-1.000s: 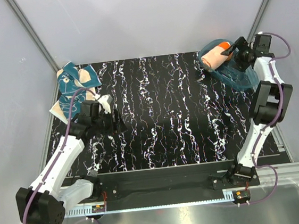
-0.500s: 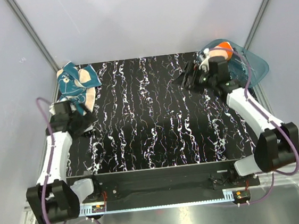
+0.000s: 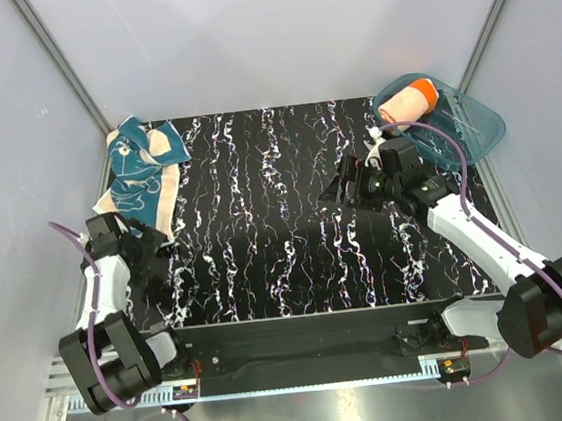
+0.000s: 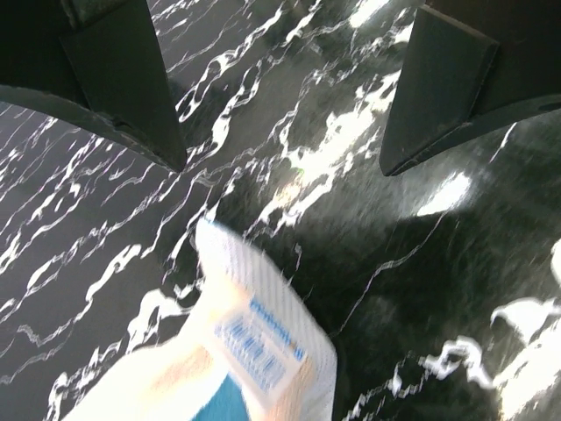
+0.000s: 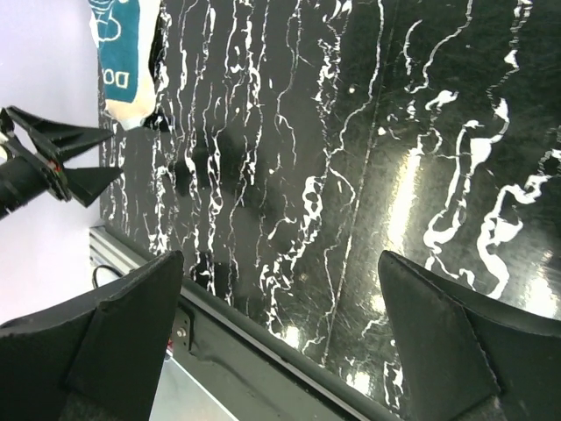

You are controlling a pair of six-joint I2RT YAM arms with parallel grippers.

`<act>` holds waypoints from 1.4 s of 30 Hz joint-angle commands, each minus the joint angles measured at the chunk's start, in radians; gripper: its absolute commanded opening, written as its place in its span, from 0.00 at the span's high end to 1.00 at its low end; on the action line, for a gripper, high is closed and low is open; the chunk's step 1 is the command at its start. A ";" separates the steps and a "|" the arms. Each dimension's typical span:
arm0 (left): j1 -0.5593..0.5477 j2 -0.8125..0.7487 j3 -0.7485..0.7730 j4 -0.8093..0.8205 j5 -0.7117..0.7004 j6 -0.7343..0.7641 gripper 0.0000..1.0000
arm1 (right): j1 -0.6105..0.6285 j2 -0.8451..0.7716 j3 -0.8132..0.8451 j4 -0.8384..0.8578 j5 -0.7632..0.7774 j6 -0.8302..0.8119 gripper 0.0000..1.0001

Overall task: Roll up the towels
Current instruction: Move the towel to the center of the board

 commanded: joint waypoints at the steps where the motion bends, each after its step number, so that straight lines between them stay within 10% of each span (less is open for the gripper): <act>1: 0.008 0.055 -0.010 0.141 -0.005 -0.060 0.01 | 0.000 -0.057 0.000 -0.036 0.042 -0.041 0.00; 10: -0.005 0.242 -0.037 0.322 0.078 -0.135 0.20 | 0.000 -0.097 -0.053 -0.040 0.048 -0.035 0.00; 15: -0.097 0.310 0.031 0.344 0.057 -0.163 0.82 | 0.000 -0.097 -0.066 -0.045 0.056 -0.033 0.00; 18: -0.162 0.331 0.059 0.343 0.030 -0.187 1.00 | 0.000 -0.107 -0.066 -0.056 0.065 -0.032 0.00; 24: -0.295 0.322 0.076 0.364 0.003 -0.261 1.00 | 0.000 -0.147 -0.066 -0.103 0.097 -0.043 0.00; 32: -0.839 0.446 0.344 0.330 -0.108 -0.451 1.00 | 0.000 -0.232 -0.004 -0.269 0.333 -0.070 0.00; 35: -1.027 0.589 0.526 0.310 -0.071 -0.473 0.67 | 0.000 -0.249 0.014 -0.321 0.432 -0.060 0.00; 36: -1.089 0.647 0.573 0.289 -0.059 -0.459 0.38 | 0.000 -0.253 0.019 -0.333 0.452 -0.057 0.00; 42: -1.156 0.571 0.622 0.190 -0.095 -0.346 0.11 | -0.001 -0.258 0.017 -0.363 0.470 -0.027 0.00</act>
